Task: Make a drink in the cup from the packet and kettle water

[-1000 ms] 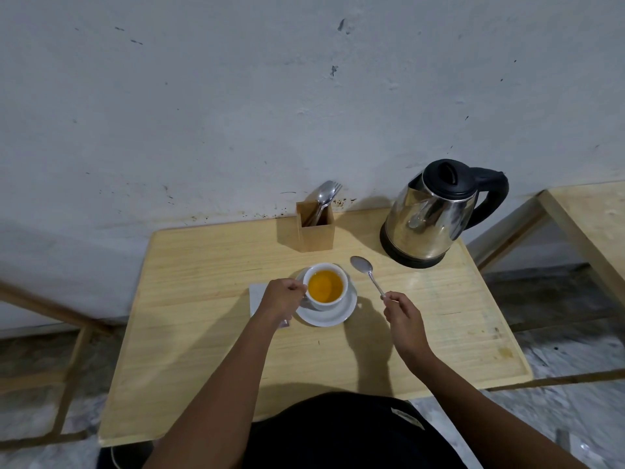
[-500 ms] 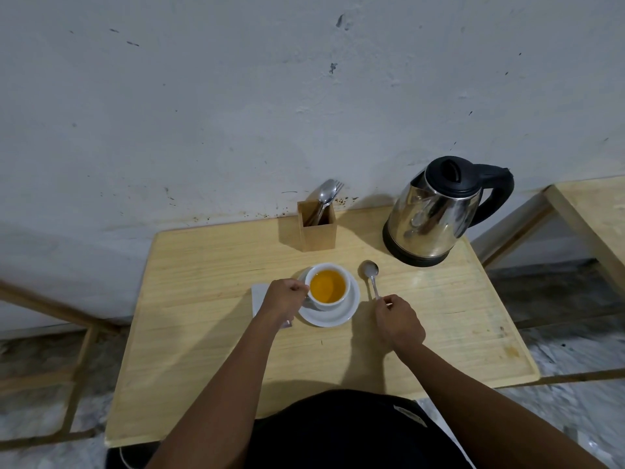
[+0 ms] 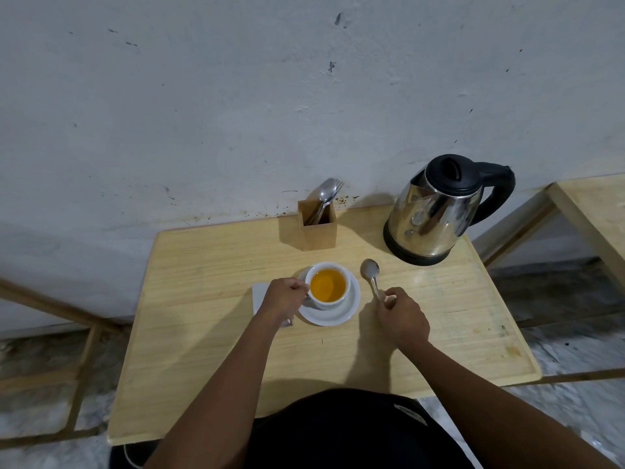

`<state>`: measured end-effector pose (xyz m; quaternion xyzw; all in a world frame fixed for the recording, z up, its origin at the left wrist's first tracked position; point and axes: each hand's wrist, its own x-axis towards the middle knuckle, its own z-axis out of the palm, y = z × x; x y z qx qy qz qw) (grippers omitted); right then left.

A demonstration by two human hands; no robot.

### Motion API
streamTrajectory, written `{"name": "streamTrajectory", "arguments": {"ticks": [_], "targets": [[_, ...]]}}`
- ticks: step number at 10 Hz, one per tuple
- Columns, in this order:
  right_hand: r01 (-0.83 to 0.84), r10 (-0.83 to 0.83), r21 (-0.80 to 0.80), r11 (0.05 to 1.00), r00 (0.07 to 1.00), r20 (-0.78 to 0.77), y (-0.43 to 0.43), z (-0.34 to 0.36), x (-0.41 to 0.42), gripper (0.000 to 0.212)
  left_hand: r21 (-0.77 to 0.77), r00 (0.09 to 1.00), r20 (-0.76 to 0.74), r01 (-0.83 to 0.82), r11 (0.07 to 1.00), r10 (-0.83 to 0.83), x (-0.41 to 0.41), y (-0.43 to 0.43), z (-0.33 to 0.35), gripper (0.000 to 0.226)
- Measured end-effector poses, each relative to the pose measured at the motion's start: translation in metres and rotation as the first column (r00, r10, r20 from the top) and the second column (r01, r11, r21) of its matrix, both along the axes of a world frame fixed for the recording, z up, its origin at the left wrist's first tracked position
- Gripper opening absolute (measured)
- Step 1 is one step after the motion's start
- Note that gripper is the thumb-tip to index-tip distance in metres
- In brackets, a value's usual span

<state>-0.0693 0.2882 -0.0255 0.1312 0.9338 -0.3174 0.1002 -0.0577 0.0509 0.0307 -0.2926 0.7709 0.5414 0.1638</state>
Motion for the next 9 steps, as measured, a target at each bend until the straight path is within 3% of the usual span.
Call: {"name": "streamTrajectory", "arguments": {"ticks": [1,2,9], "targets": [[-0.04,0.04,0.045,0.998,0.999,0.005,-0.001,-0.002,-0.001,0.029,-0.007,1.0,0.0,-0.003,1.0,0.003,0.0,0.001,0.0,0.015],[-0.083,0.08,0.09,0.992,0.996,0.044,-0.001,-0.003,-0.002,0.018,-0.01,1.0,0.005,-0.007,1.0,0.007,-0.001,0.001,0.001,0.015],[-0.114,0.113,0.01,0.993,0.992,0.063,-0.001,0.018,-0.013,0.027,-0.13,0.99,-0.126,0.046,0.99,-0.062,0.006,0.006,-0.002,0.028]]}}
